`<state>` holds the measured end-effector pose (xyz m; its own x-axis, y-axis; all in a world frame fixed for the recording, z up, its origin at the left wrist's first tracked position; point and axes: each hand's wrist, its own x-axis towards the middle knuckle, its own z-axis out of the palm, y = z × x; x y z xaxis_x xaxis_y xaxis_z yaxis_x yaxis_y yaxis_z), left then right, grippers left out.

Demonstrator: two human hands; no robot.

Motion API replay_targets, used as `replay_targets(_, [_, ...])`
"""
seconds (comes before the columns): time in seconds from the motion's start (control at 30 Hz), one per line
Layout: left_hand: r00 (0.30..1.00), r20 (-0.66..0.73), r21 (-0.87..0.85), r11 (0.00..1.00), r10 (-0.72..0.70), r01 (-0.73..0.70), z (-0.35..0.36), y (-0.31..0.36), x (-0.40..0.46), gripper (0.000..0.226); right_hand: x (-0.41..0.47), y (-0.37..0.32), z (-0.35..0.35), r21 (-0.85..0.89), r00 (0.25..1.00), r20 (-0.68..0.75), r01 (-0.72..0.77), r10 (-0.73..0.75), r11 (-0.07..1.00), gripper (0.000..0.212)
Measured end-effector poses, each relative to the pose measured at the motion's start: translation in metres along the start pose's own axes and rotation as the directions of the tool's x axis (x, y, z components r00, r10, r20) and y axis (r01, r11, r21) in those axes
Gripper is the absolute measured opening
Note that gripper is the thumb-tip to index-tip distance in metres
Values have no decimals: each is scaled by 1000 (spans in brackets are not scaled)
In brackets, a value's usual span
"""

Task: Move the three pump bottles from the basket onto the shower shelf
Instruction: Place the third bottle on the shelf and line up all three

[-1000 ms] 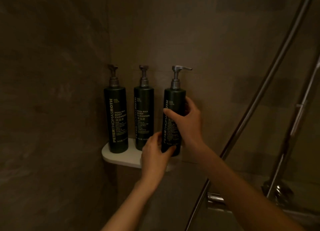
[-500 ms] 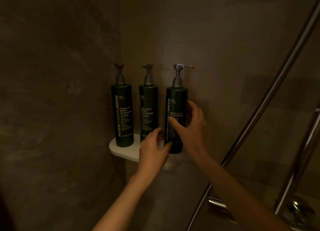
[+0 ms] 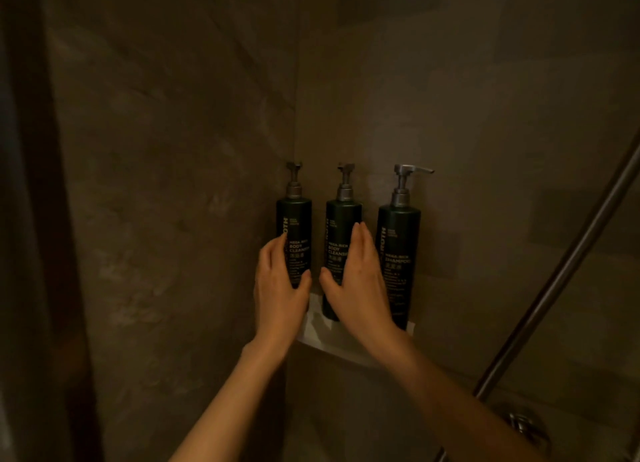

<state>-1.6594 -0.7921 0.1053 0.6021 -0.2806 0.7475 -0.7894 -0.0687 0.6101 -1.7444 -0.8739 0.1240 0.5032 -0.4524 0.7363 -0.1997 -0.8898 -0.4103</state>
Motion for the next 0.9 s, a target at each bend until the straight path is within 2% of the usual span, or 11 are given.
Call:
replay_targets(0.2, [997, 32, -73, 995, -72, 75, 10, -24, 14, 81, 13, -1, 25, -3, 984, -75, -159, 159, 987, 86])
replay_targets(0.4, [996, 11, -137, 986, -91, 92, 14, -34, 22, 99, 14, -7, 39, 26, 960, -201, -195, 196, 980, 95])
replay_targets(0.53, [996, 10, -156, 984, -85, 85, 14, -38, 28, 96, 17, -7, 42, 44, 953, -219, -205, 209, 978, 90])
replay_targets(0.63, [996, 50, -181, 980, -70, 78, 12, -41, 30, 90, 17, -4, 43, 91, 951, -198, -222, 236, 971, 87])
replay_targets(0.73, [994, 91, -208, 974, -67, 85, 13, -41, 25, 94, 14, -3, 44, 134, 952, -184, -224, 246, 965, 87])
replay_targets(0.9, [995, 48, -165, 981, -91, 98, 19, -41, 27, 85, 13, -2, 46, 99, 942, -214, -241, 257, 965, 87])
